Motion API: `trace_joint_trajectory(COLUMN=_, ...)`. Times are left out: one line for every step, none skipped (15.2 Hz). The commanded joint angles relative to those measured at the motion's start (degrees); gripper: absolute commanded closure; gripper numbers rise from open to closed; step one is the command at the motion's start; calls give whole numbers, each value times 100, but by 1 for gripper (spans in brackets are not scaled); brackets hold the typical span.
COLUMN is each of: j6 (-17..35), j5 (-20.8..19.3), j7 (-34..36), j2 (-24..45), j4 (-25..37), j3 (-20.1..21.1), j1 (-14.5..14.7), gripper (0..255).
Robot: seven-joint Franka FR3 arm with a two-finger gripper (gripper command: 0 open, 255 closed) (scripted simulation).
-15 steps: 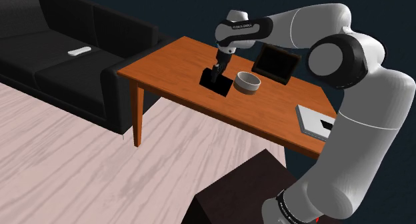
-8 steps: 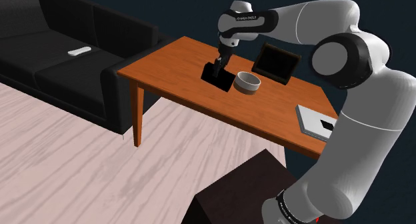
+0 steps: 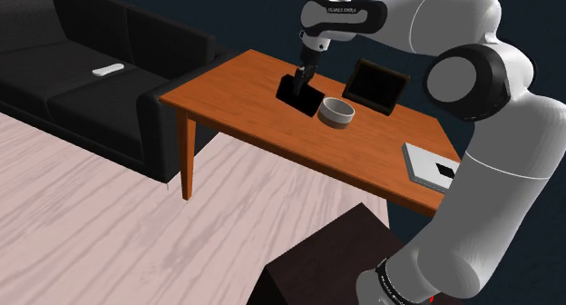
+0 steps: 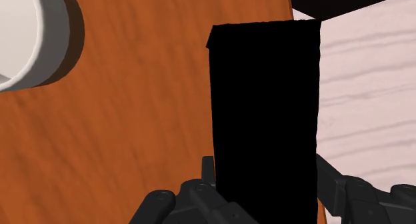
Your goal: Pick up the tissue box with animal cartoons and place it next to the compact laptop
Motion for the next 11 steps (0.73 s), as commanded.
trace_joint_trajectory(j6=-163, j5=-6, j7=3, j2=-21, j4=143, j3=-4, j1=-5, gripper=255)
trace_joint_trajectory(j6=-239, j5=-7, j7=5, j2=-23, j4=217, j3=-6, j1=-8, gripper=255)
trace_joint_trajectory(j6=-316, j5=-8, j7=6, j2=-23, j4=293, j3=-7, j1=-11, gripper=255)
trace_joint_trajectory(j6=-394, j5=-9, j7=8, j2=-22, j4=372, j3=-8, j1=-14, gripper=255)
trace_joint_trajectory(j6=-472, j5=-9, j7=9, j2=-20, j4=452, j3=-9, j1=-17, gripper=255)
trace_joint_trajectory(j6=-495, j5=-9, j7=10, j2=-21, j4=475, j3=-10, j1=-18, gripper=255)
trace_joint_trajectory(j6=-402, j5=-49, j7=-44, j2=-240, j4=165, j3=-39, j1=-30, gripper=255)
trace_joint_trajectory(j6=-317, j5=-90, j7=-97, j2=-454, j4=-130, j3=-69, j1=-45, gripper=255)
trace_joint_trajectory(j6=-241, j5=-133, j7=-150, j2=-660, j4=-408, j3=-99, j1=-63, gripper=255)
trace_joint_trajectory(j6=-172, j5=-176, j7=-204, j2=-860, j4=-672, j3=-130, j1=-84, gripper=255)
trace_joint_trajectory(j6=-110, j5=-221, j7=-257, j2=-1055, j4=-924, j3=-161, j1=-107, gripper=255)
